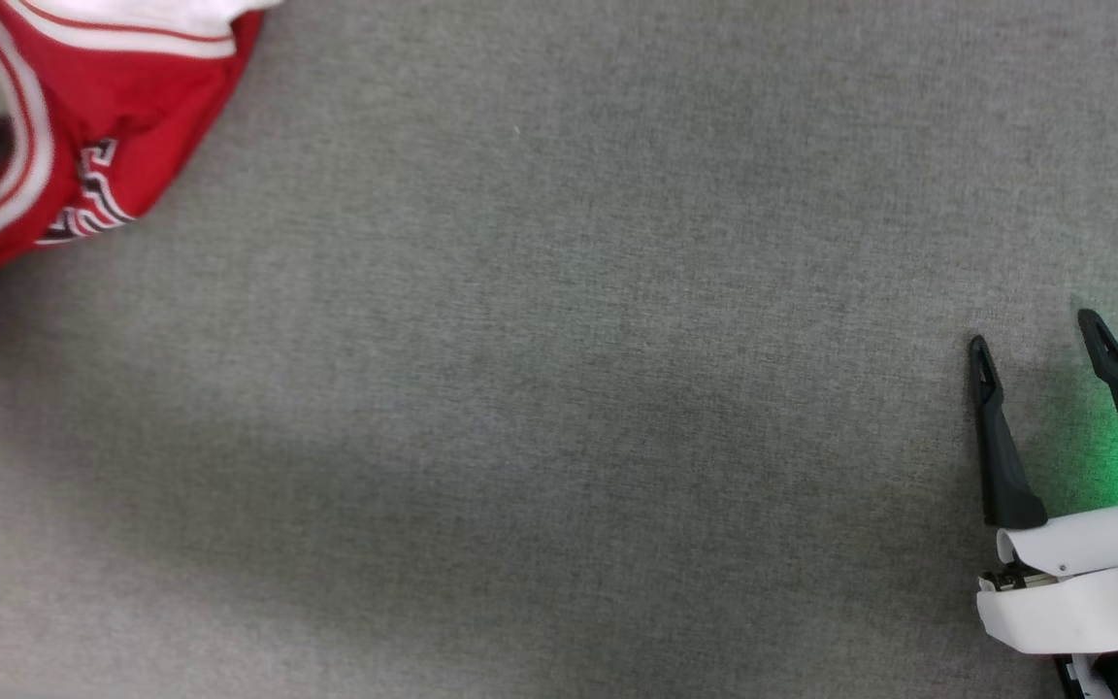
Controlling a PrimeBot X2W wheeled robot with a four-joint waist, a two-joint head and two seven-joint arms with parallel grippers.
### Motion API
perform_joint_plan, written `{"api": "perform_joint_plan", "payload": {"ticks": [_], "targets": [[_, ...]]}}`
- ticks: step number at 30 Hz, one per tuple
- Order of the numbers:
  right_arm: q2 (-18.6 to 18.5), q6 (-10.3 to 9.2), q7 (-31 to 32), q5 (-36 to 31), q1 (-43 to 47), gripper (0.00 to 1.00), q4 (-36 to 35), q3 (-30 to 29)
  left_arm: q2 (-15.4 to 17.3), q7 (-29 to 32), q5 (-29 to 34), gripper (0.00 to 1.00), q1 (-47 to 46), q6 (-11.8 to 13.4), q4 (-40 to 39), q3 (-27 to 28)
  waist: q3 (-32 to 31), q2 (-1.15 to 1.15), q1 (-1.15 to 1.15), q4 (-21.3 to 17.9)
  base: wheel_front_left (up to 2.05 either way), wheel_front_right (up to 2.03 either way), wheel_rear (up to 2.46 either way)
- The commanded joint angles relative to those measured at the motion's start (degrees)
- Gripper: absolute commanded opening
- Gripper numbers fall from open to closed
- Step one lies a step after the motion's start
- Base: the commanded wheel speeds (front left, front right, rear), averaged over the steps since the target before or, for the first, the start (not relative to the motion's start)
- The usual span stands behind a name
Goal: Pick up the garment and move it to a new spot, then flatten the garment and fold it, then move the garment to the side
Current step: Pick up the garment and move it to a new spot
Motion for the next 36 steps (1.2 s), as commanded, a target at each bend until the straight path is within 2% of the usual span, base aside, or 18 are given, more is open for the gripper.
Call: {"api": "perform_joint_plan", "payload": {"ticks": [1, 8, 9, 10, 20, 29, 36], "targets": [[-0.1, -0.04, 0.4, -0.2, 0.2, 1.00, -0.7, 0.2, -1.2, -0.4, 0.2, 1.00, -0.4, 0.2, 2.0, -0.5, 2.0, 0.00, 0.00, -1.0, 0.00, 0.00, 0.00], [0.0, -0.04, 1.3, 0.0, -0.8, 1.00, -1.8, 0.9, -5.1, -1.2, 0.8, 1.00, -0.7, 0.9, 11.1, -2.0, 2.5, 0.00, 0.00, -1.8, 0.00, 0.00, 0.00], [0.3, -0.04, 1.4, 0.0, -1.0, 1.00, -1.5, 1.1, -5.5, -1.2, 0.4, 0.25, -0.6, 0.7, 12.0, -2.0, 2.2, 0.00, 0.00, -1.9, 0.00, 0.00, 0.00], [0.4, -0.04, 1.4, 0.0, -1.1, 1.00, -1.2, 1.4, -5.7, -1.8, 0.0, 0.00, -0.9, 0.8, 12.8, -1.6, 1.7, 0.00, 0.00, -2.0, 0.00, 0.00, 0.00], [2.4, -0.04, -2.0, 2.0, -2.0, 1.00, 5.4, 3.2, -0.7, -8.2, 4.4, 0.00, -11.1, 0.7, 12.3, -3.7, -7.3, 0.00, 0.00, -2.8, 0.00, 0.00, 0.00], [3.8, -0.04, -4.8, 3.9, -1.9, 1.00, 12.1, 4.5, -2.6, -10.0, 8.2, 0.00, -17.0, 1.3, 10.0, -7.3, -17.1, 0.00, 0.00, -2.6, 0.00, 0.00, 0.00], [4.1, -0.04, -6.2, 4.6, -2.4, 1.00, 15.7, 3.2, -7.1, -7.2, 8.2, 0.00, -17.8, 0.7, 8.1, -9.6, -22.8, 0.00, 0.00, -3.2, 0.00, 0.00, 0.00]]}}
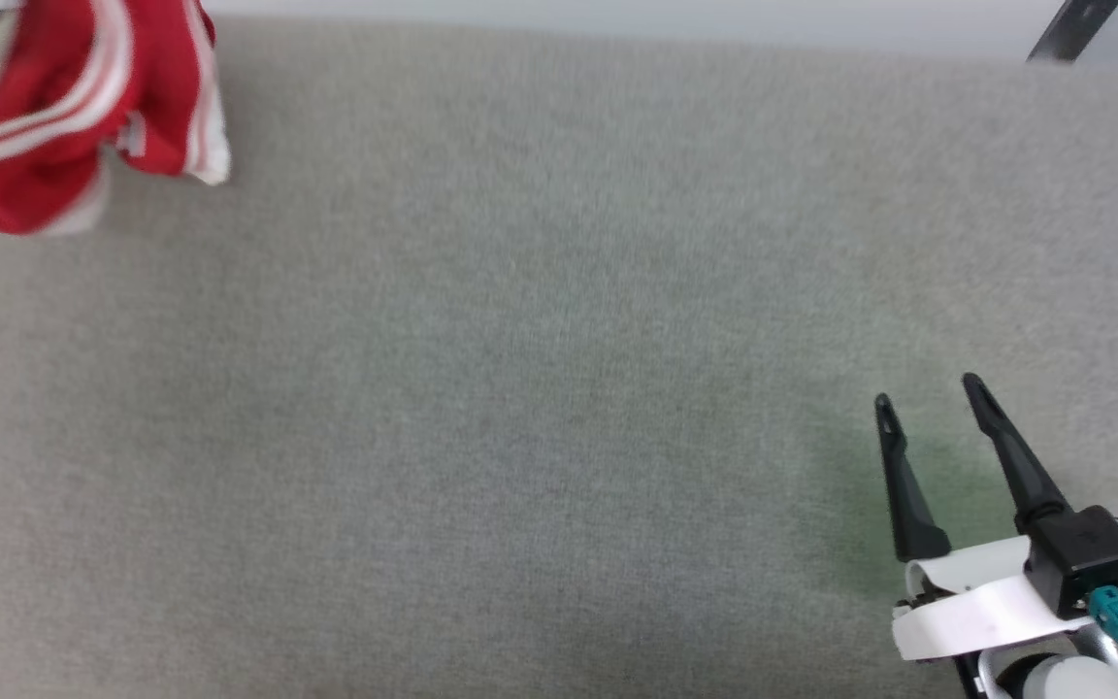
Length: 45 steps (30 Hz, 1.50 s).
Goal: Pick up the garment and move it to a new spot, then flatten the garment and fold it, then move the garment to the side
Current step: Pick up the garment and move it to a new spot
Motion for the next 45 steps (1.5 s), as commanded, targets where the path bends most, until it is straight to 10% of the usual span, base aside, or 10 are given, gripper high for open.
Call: {"api": "perform_joint_plan", "payload": {"ticks": [1, 26, 45], "targets": [[0.1, -0.04, -0.6, 0.2, -0.5, 1.00, 0.9, -1.0, -1.4, 0.7, 0.2, 0.00, 0.3, -0.2, -1.1, -0.7, -5.0, 0.00, 0.00, -0.7, 0.00, 0.00, 0.00], [0.2, -0.04, -2.5, -1.0, 1.9, 1.00, 7.5, -15.2, -14.7, 16.2, -4.8, 0.00, 11.8, 3.7, -21.5, -6.6, -8.6, 0.00, 0.00, -14.8, 0.00, 0.00, 0.00], [0.2, -0.04, -2.6, 1.4, 1.1, 1.00, 8.6, -12.6, -14.6, 25.7, -6.9, 0.00, 28.7, 12.1, -34.3, -11.3, -6.3, 0.00, 0.00, -18.0, 0.00, 0.00, 0.00]]}}
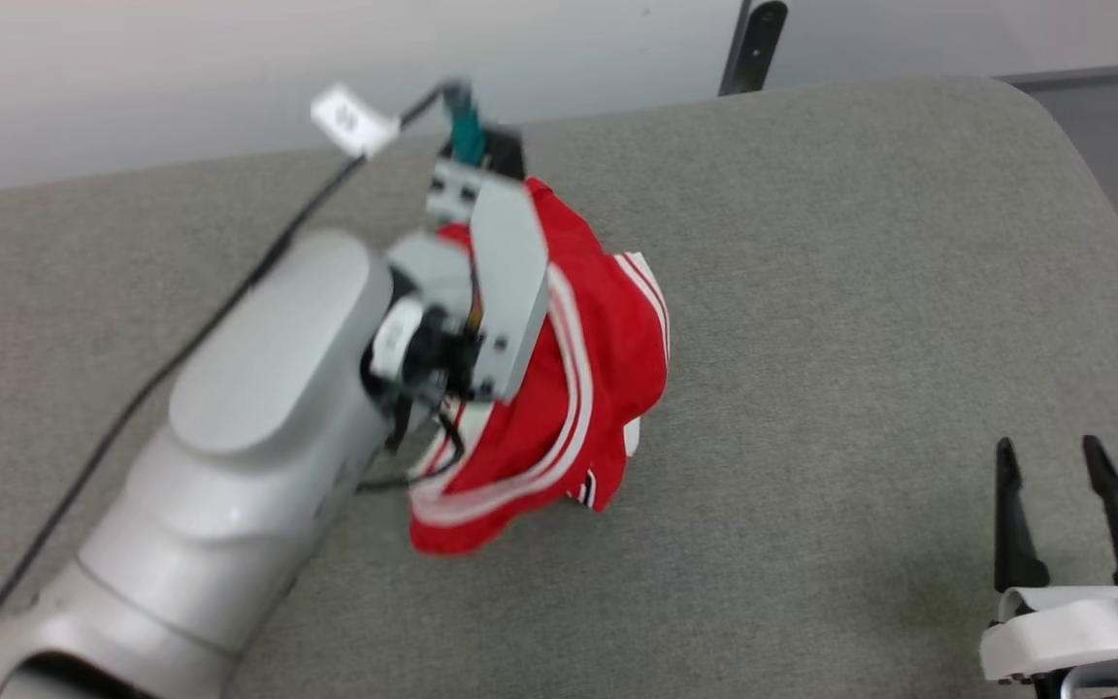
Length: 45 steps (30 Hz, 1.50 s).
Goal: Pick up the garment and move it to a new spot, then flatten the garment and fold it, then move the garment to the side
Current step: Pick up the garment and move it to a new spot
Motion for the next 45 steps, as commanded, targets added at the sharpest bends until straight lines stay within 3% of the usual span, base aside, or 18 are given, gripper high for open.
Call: {"api": "perform_joint_plan", "payload": {"ticks": [1, 12, 13, 14, 15, 16, 24, 28, 31, 37, 45], "targets": [[0.1, -0.04, -0.3, 0.5, -0.6, 1.00, 0.3, 0.5, 0.5, 0.0, -0.3, 0.00, 2.0, 0.5, -0.1, -0.3, 0.5, 0.00, 0.00, -0.7, 0.00, 0.00, 0.00], [0.1, -0.04, -0.2, 1.8, -2.7, 1.00, 2.5, 2.9, 3.3, -2.6, -1.0, 0.00, 9.6, 0.0, 1.4, -0.7, 2.1, 0.00, 0.00, -2.6, 0.00, 0.00, 0.00], [0.1, -0.04, -0.2, 1.8, -2.8, 1.00, 2.6, 3.0, 3.4, -2.9, -1.0, 0.31, 9.3, -0.2, 1.4, -0.6, 2.0, 0.00, 0.00, -2.6, 0.00, 0.00, 0.00], [0.1, -0.04, -0.2, 1.9, -2.9, 1.00, 2.8, 3.1, 3.5, -3.0, -1.1, 0.45, 9.0, -0.3, 1.5, -0.4, 1.8, 0.00, 0.00, -2.5, 0.00, 0.00, 0.00], [0.1, -0.04, -0.2, 1.9, -2.9, 1.00, 2.9, 3.0, 3.5, -3.2, -1.1, 0.67, 8.6, -0.3, 1.4, -0.3, 1.6, 0.00, 0.00, -2.3, 0.00, 0.00, 0.00], [0.1, -0.04, -0.2, 1.9, -2.8, 1.00, 3.1, 3.0, 3.6, -3.4, -1.2, 1.00, 8.4, -0.3, 1.4, -0.2, 1.2, 0.00, 0.00, -2.1, 0.00, 0.00, 0.00], [0.1, -0.04, -0.2, 0.9, -1.2, 1.00, 4.3, 2.8, 5.1, -2.7, -3.0, 1.00, 8.2, -1.7, -2.2, 0.9, -2.1, 0.00, 0.00, 0.7, 0.00, 0.00, 0.00], [0.1, -0.04, -0.2, 0.4, -0.5, 1.00, 4.1, 3.2, 6.2, -6.0, -4.1, 1.00, 10.1, -2.2, -5.3, 3.0, -4.0, 0.00, 0.00, 2.5, 0.00, 0.00, 0.00], [0.1, -0.04, -0.2, 0.2, 0.3, 1.00, 3.7, 3.6, 6.9, -10.9, -4.8, 1.00, 12.7, -4.2, -8.4, 4.4, -5.7, 0.00, 0.00, 4.0, 0.00, 0.00, 0.00], [0.1, -0.04, -0.2, 0.5, 2.0, 1.00, 1.5, 4.3, 7.9, -28.4, -3.5, 1.00, 19.7, -8.9, -15.0, 7.9, -8.0, 0.00, 0.00, 6.6, 0.00, 0.00, 0.00], [0.1, -0.04, -0.2, 0.7, 4.4, 1.00, -1.6, 6.5, 8.1, -57.9, 2.0, 1.00, 31.1, -11.5, -19.9, 11.8, -9.1, 0.00, 0.00, 8.8, 0.00, 0.00, 0.00]]}}
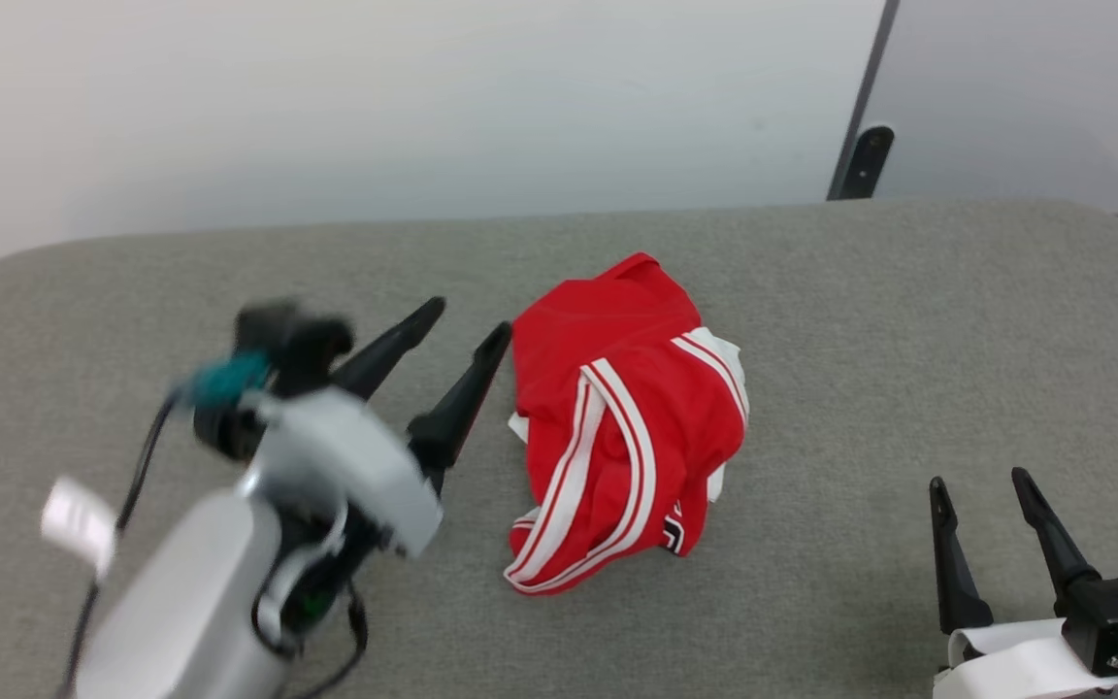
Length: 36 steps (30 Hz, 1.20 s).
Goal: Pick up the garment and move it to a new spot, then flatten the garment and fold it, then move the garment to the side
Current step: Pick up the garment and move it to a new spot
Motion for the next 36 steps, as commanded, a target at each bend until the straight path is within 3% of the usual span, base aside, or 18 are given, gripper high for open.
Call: {"api": "perform_joint_plan", "payload": {"ticks": [1, 6, 9, 19, 24, 36], "targets": [[0.1, -0.04, -0.1, 0.3, 1.1, 1.00, -0.2, 0.3, -0.3, -5.5, 0.9, 1.00, 3.2, -0.5, -0.3, 0.8, -0.9, 0.00, 0.00, 1.0, 0.00, 0.00, 0.00], [0.1, -0.04, -0.1, 0.2, 1.9, 1.00, -0.5, 0.8, -0.4, -20.8, 5.7, 1.00, 9.8, -0.5, 0.8, 1.5, -1.6, 0.00, 0.00, 1.9, 0.00, 0.00, 0.00], [0.1, -0.04, -0.1, 0.0, 2.7, 1.00, -0.5, 0.6, -2.4, -23.8, 6.8, 1.00, 13.1, 0.4, 2.6, 2.6, -1.9, 0.00, 0.00, 2.6, 0.00, 0.00, 0.00], [0.1, -0.04, -0.1, -1.4, 3.0, 1.00, -0.5, 0.0, -8.7, -24.4, 15.2, 1.00, 17.7, -0.8, 2.8, 9.2, -2.3, 0.00, 0.00, 4.9, 0.00, 0.00, 0.00], [0.1, -0.04, -0.1, -1.6, 4.0, 1.00, -0.6, -1.1, -9.8, -24.4, 20.3, 1.00, 19.3, -1.3, 3.8, 13.6, -3.4, 0.00, 0.00, 7.0, 0.00, 0.00, 0.00], [0.1, -0.04, -0.1, -1.3, 7.0, 1.00, -1.2, -4.1, -11.8, -24.4, 25.1, 1.00, 26.7, -1.7, 2.7, 24.6, -5.5, 0.00, 0.00, 8.8, 0.00, 0.00, 0.00]]}}
